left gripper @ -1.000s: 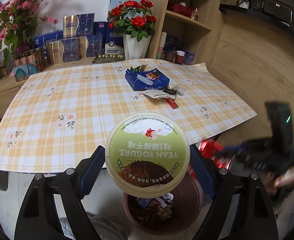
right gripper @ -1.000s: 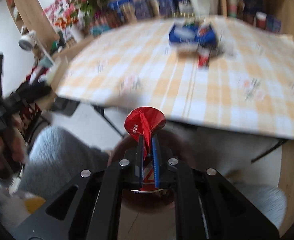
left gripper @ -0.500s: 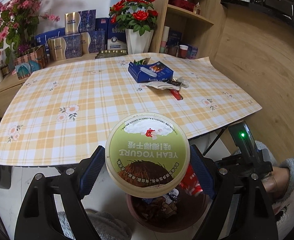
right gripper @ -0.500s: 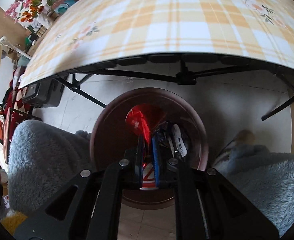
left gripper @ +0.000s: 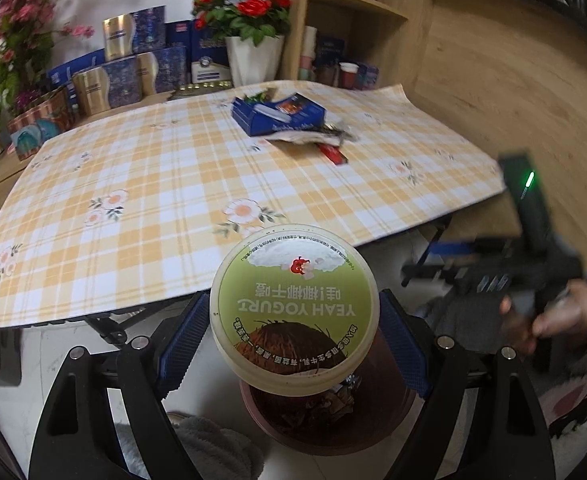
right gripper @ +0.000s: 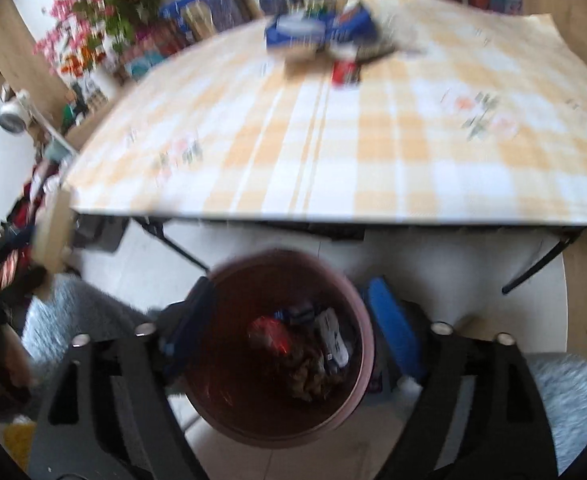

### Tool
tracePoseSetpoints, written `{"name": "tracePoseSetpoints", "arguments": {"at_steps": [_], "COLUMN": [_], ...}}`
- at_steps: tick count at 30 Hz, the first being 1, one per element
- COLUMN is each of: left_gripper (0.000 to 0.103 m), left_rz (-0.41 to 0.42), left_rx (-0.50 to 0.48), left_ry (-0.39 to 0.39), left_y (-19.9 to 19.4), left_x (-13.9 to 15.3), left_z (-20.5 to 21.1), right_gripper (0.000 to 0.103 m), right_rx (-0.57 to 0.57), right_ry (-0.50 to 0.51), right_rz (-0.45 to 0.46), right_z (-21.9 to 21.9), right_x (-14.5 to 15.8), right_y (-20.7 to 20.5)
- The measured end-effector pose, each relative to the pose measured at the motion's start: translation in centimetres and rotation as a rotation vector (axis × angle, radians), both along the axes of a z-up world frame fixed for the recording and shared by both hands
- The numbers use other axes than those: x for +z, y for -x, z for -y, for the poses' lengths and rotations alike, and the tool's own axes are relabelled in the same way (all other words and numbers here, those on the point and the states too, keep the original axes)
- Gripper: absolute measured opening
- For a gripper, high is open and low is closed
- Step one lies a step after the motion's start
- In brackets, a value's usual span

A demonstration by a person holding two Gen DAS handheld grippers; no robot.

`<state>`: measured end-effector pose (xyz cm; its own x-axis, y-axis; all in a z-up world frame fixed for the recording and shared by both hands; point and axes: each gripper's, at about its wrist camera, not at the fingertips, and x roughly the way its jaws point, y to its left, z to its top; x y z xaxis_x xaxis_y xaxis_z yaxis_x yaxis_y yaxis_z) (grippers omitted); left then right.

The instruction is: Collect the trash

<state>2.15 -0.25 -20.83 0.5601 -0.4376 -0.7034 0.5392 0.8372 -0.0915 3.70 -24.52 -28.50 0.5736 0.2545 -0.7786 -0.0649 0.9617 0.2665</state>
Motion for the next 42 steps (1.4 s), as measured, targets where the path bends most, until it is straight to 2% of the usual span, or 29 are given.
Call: {"name": "tracePoseSetpoints", "arguments": {"at_steps": [5,9,11,13,16,21,30,35,38,42], "left_gripper": [0.082,0.082,0.082,0.082,0.082,0.082,0.082,0.084,0.092,0.093], "left_rz": [0.005,0.033,0.042,0.04,0.019,-0.006,-0.058,-0.065,-0.052,-0.027], "left_rx": [-0.038,-0.055,-0.059,-0.06,-0.059,-0.073,-0.076,-0.091,-0.089,-0.074], "left_ry": [-0.023,-0.05,-0.054,-0.054,-0.058,-0.079,-0.121,-0.128,-0.134,-0.124], "left_y": [0.3,0.6,0.5,0.5,0.3,0.1,-0.1,0.0,0.2,0.3], "left_x": [-1.1,-2.0,-2.5,-3.2,-4.1,-5.0,-6.7,-6.8,-6.7,-6.2], "left_z": [1.4,2.1,2.1,2.1,2.1,2.6,3.1,3.4,3.6,3.3], "right_gripper": [0.095,0.097,0.097,0.097,0.097,0.097,0.097,0.097,0.097,0.097], "right_rx": [-0.005,0.015,0.013,-0.001,-0.026,-0.073,-0.174,-0.175,-0.163,-0.155], "right_ry": [0.068,0.237,0.302,0.32,0.283,0.296,0.21,0.208,0.222,0.231], "right_rz": [0.163,0.297,0.333,0.335,0.3,0.322,0.311,0.31,0.311,0.31], "right_z": [1.3,1.5,1.7,2.2,3.0,3.1,5.5,5.6,5.2,5.0], "right_x": [3.9,5.8,5.9,5.3,4.5,4.2,4.2,4.1,4.2,4.2], "right_y": [0.8,1.2,1.4,1.3,1.2,1.9,2.2,2.2,2.4,2.3]}}
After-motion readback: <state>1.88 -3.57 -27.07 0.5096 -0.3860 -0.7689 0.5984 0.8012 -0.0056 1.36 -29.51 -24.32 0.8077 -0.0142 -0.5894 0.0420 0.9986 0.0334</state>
